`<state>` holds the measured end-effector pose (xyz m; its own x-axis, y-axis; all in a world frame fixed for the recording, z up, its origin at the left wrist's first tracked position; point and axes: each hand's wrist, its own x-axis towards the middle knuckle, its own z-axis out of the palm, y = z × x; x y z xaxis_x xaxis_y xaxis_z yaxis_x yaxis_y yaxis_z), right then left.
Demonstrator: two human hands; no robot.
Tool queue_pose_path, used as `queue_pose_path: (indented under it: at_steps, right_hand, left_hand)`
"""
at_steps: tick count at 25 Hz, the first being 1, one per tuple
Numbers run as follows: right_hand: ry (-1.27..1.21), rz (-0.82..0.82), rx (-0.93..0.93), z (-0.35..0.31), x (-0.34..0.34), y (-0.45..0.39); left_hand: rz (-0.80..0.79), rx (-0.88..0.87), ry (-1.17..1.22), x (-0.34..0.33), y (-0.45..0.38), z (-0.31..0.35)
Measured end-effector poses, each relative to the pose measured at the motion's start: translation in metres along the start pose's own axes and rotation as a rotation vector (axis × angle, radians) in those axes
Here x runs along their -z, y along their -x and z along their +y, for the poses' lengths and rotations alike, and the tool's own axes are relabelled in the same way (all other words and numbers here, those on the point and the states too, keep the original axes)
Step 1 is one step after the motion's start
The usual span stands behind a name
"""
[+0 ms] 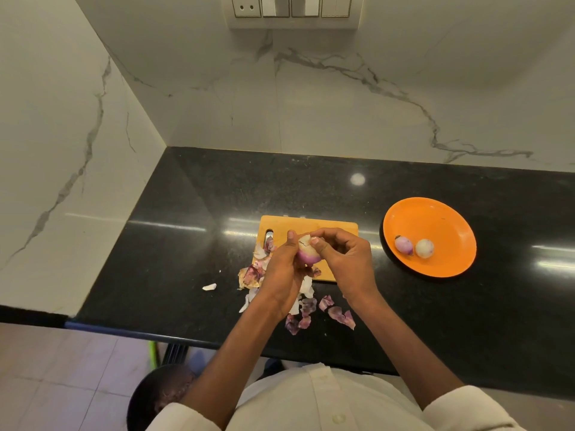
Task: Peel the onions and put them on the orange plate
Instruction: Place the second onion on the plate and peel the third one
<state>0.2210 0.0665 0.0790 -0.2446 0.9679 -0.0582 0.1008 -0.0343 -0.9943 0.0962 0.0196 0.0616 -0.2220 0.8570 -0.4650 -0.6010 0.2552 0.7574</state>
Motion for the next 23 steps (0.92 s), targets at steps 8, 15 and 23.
queue_pose_path:
  at_steps: [8, 15, 23]
  right_hand:
    - [-0.472, -0.161, -0.32, 0.006, 0.003, 0.001]
    - [-0.434, -0.151, -0.241, 0.002, 0.009, -0.002]
    - [-0.618, -0.175, -0.35, -0.008, -0.002, 0.004]
  left_hand:
    - [-0.02, -0.168, -0.098, 0.001, 0.009, 0.013]
    - [0.052, -0.44, -0.616, 0.008, 0.018, 0.028]
    - [0.066, -0.639, -0.679, 0.011, 0.01, 0.021]
